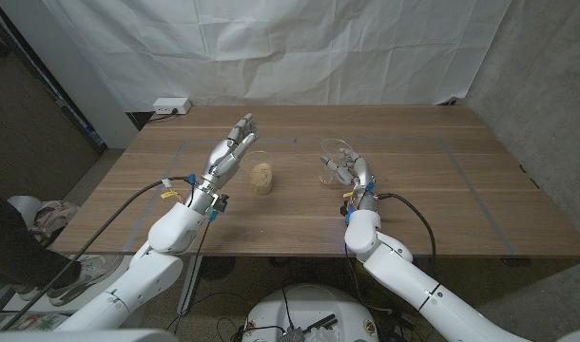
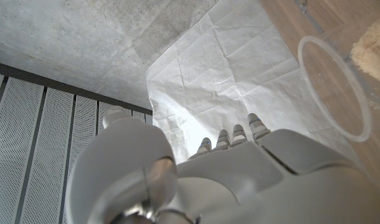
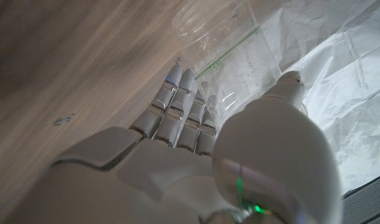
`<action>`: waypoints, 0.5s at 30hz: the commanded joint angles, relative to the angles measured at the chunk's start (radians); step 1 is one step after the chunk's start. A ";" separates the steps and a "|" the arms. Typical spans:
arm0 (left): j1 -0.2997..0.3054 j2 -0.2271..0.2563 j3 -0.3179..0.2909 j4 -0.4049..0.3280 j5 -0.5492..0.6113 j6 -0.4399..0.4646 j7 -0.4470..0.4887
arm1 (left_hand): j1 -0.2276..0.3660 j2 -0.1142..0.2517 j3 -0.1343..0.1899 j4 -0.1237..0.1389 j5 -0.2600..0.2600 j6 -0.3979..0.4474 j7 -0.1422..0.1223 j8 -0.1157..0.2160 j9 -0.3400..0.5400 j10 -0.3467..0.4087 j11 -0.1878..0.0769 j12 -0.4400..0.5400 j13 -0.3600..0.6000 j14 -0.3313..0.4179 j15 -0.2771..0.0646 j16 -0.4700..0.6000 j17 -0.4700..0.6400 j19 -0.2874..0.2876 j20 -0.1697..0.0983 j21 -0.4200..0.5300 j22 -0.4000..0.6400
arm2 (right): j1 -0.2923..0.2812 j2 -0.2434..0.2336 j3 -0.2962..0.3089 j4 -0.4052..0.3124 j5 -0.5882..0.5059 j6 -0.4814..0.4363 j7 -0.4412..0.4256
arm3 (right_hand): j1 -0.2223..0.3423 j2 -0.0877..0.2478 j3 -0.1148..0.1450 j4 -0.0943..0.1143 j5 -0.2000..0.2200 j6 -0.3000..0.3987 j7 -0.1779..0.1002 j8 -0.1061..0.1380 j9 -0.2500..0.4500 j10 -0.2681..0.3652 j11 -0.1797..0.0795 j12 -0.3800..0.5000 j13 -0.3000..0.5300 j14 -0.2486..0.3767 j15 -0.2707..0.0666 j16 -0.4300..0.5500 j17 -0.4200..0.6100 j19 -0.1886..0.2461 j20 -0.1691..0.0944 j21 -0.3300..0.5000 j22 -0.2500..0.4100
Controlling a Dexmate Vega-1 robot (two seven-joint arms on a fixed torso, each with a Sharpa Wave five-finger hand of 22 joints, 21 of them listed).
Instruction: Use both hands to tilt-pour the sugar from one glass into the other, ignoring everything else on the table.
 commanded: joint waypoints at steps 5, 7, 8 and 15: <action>0.029 0.015 -0.017 -0.016 -0.009 -0.010 -0.010 | 0.001 0.000 -0.003 0.005 -0.008 -0.252 0.005 0.000 0.001 -0.274 -0.003 0.001 0.001 -0.293 0.003 0.001 -0.001 -0.280 0.008 0.003 0.003 | -0.015 -0.056 -0.001 -0.080 0.008 -0.087 0.107 | -0.067 -0.046 -0.007 0.040 -0.002 -0.106 0.021 -0.010 -0.001 -0.117 0.038 -0.086 -0.022 -0.116 -0.065 -0.032 -0.058 -0.050 -0.014 -0.025 -0.006; 0.031 0.017 -0.019 -0.015 -0.014 -0.009 -0.011 | 0.000 0.000 -0.003 0.005 -0.009 -0.252 0.004 0.000 0.001 -0.272 -0.004 0.001 0.001 -0.292 0.003 0.001 -0.001 -0.280 0.008 0.002 0.003 | -0.007 -0.065 -0.002 -0.088 0.001 -0.113 0.114 | -0.100 -0.063 -0.006 0.055 -0.007 -0.171 0.043 -0.015 -0.006 -0.170 0.056 -0.130 -0.036 -0.168 -0.029 -0.033 -0.084 -0.067 0.021 -0.039 -0.011; 0.032 0.020 -0.022 -0.016 -0.008 -0.005 -0.008 | 0.000 0.000 -0.003 0.006 -0.010 -0.252 0.004 0.000 0.001 -0.271 -0.004 0.001 0.001 -0.292 0.003 0.001 -0.001 -0.279 0.008 0.003 0.003 | -0.005 -0.072 0.001 -0.093 0.007 -0.119 0.126 | -0.111 -0.067 -0.005 0.061 -0.009 -0.191 0.046 -0.016 -0.008 -0.187 0.067 -0.143 -0.040 -0.185 -0.020 -0.034 -0.091 -0.074 0.037 -0.044 -0.012; 0.032 0.028 -0.030 -0.012 -0.011 0.002 -0.011 | -0.003 0.001 -0.004 0.007 -0.016 -0.247 0.001 0.000 0.001 -0.261 -0.003 0.005 0.000 -0.287 0.002 0.002 -0.003 -0.274 0.007 0.004 0.003 | 0.012 -0.094 0.006 -0.112 0.031 -0.144 0.177 | -0.192 -0.083 -0.002 0.098 -0.026 -0.337 0.072 -0.023 -0.025 -0.297 0.100 -0.213 -0.070 -0.300 0.049 -0.037 -0.136 -0.131 0.128 -0.089 -0.018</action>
